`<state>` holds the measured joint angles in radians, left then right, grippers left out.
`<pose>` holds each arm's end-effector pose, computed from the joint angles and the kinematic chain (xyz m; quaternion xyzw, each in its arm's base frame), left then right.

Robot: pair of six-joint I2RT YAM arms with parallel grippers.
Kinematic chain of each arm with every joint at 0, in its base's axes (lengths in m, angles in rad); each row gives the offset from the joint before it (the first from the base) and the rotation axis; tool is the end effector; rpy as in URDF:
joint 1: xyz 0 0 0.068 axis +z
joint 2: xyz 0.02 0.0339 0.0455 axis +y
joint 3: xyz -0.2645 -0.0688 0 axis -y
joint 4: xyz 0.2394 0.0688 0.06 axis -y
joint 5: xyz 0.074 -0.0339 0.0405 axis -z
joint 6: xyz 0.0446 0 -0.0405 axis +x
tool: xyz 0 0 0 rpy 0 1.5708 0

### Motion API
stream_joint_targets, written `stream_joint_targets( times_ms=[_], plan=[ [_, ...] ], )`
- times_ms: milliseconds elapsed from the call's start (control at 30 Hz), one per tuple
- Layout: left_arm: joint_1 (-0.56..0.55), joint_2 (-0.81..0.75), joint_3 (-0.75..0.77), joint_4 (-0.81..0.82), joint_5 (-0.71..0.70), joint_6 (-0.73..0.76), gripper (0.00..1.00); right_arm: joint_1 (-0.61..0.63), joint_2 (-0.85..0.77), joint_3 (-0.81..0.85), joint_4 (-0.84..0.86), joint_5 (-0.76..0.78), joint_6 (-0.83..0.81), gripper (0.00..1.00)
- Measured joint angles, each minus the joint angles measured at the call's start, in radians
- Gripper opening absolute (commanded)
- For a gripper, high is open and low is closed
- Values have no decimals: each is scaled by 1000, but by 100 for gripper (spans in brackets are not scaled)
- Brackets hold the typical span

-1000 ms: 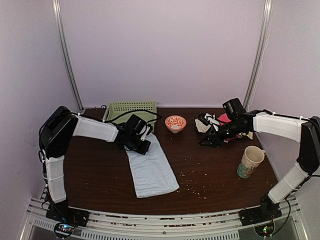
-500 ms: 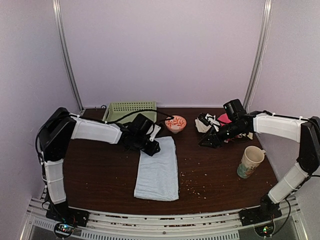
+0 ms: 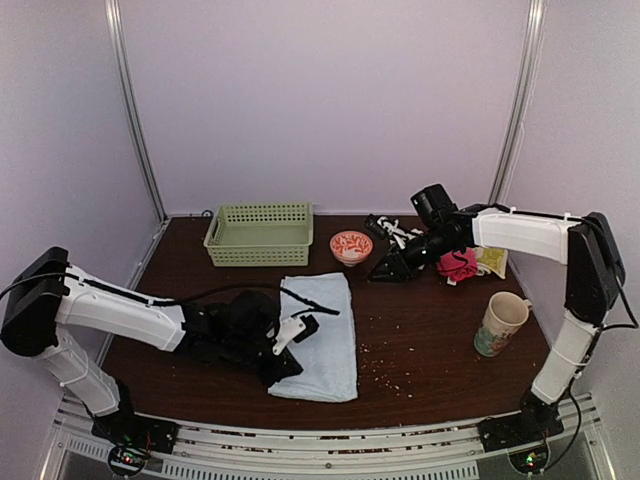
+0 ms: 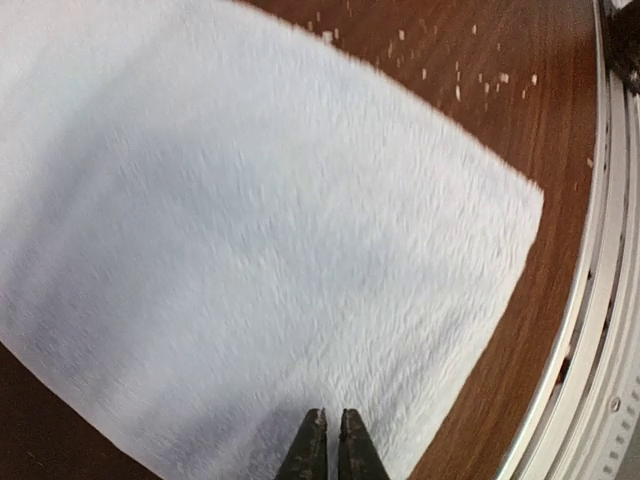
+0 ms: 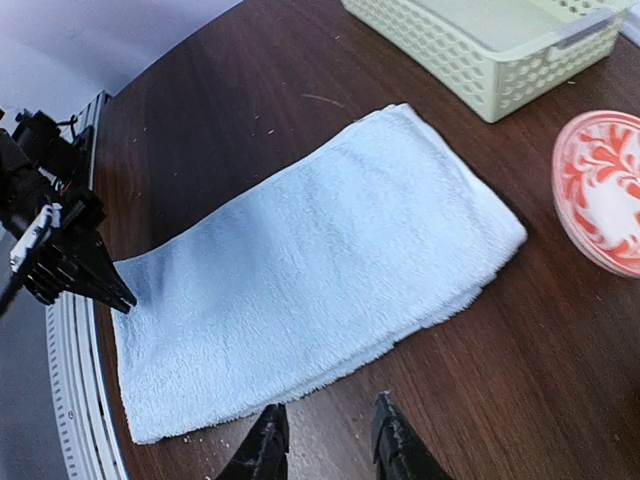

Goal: Roll the towels
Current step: Smooth out the towel at the center of the board.

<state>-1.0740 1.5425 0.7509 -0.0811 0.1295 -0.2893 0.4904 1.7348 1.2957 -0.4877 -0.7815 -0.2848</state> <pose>0.1376 -0.2660 0.1592 0.3790 0.8580 -0.2623 0.2267 0.3106 0.2014 0.2425 -0.4431 0.7665 0.3894 0.2540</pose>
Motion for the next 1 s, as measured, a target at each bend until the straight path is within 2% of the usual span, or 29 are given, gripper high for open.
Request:
stream_joint_targets(
  times_ms=[133,400,500,633,800,900,1000],
  plan=[
    [-24,8,-95,5,50,-31,5,81,166,134,-10,-22,35,22],
    [-96,72,-84,111,0,-70,5,174,475,325,-36,16,87,17],
    [-111,74,-74,103,-46,-74,14,168,542,386,-56,57,102,17],
    [-117,45,-62,61,-138,-68,30,159,561,456,-61,136,109,19],
    [-117,-59,-45,15,-245,-41,51,150,576,507,-100,122,106,25],
    [-117,-145,-32,9,-294,-16,52,146,518,475,-132,84,86,29],
    [-116,-245,-31,15,-316,29,52,145,377,430,-164,77,69,33]
  ],
)
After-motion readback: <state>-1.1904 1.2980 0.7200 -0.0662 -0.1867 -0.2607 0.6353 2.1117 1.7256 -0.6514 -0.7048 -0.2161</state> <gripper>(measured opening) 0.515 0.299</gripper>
